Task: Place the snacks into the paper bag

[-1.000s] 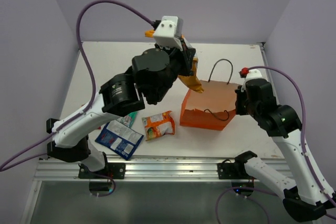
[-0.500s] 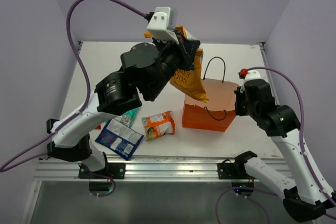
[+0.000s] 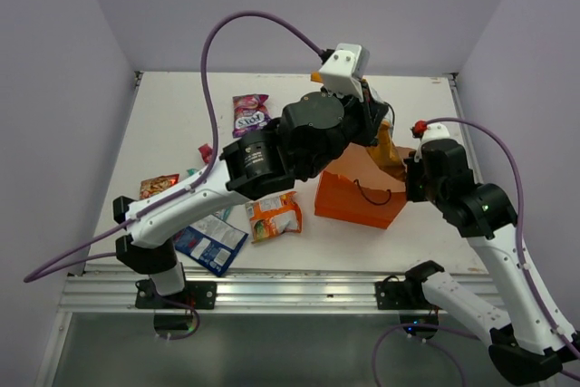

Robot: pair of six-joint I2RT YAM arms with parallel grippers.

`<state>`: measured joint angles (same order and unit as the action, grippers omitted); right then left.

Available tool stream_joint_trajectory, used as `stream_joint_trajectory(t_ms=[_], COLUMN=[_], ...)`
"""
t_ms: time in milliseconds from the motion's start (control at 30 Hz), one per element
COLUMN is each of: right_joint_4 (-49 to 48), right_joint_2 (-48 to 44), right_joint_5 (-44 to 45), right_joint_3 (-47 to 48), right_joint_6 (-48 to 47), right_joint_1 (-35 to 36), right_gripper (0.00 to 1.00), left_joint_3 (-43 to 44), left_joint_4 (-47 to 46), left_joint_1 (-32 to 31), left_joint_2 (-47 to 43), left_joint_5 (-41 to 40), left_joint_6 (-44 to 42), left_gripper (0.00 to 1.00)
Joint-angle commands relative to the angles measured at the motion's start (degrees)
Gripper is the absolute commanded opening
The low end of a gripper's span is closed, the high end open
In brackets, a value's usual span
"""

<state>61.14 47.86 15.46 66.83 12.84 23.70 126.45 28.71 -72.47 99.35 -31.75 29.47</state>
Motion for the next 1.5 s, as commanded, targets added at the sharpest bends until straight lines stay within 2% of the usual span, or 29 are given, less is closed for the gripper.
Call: stream_joint_trajectory(t_ms=[0, 300, 467, 667, 1067, 1267, 1467], right_joint_4=[-1.82, -1.82, -1.91, -1.91, -1.91, -2.08, -1.91], right_joint_2=[-0.31, -0.48, -0.31, -0.22, -0.13, -0.13, -0.31], right_joint_5=[-0.43, -0.26, -0.43, -0.79, -1.05, -1.49, -1.49], right_joint_3=[-0.38, -0.47, -0.47, -0.47, -0.47, -0.47, -0.47], right_joint_6=[-0.01, -0.18, -0.27, -0.36, -0.36, -0.27, -0.36], right_joint_1=[0.20, 0.20, 0.20, 0.20, 0.20, 0.11, 0.20], right_gripper=[0.00, 0.00, 0.00, 0.00, 0.00, 0.00, 0.00], left_joint_3=[-1.47, -1.74, -0.69, 1.08, -1.82, -3.58, -6.83], left_joint_4=[-3.49, -4.63, -8.39, -9.72, -10.51, -13.32, -11.92], left_joint_1=[-0.22, -2.94, -7.50, -9.71, -9.89, -9.71, -5.32], left_joint_2=[-2.93, -2.50, -3.20, -3.46, -4.43, -4.43, -4.51], left_joint_5=[0.10, -1.03, -6.74, -9.03, -12.55, -16.76, -13.62], left_joint_6=[3.04, 3.84, -1.96, -5.39, -6.09, -9.34, -5.14], left_gripper=[0.00, 0.00, 0.00, 0.00, 0.00, 0.00, 0.00])
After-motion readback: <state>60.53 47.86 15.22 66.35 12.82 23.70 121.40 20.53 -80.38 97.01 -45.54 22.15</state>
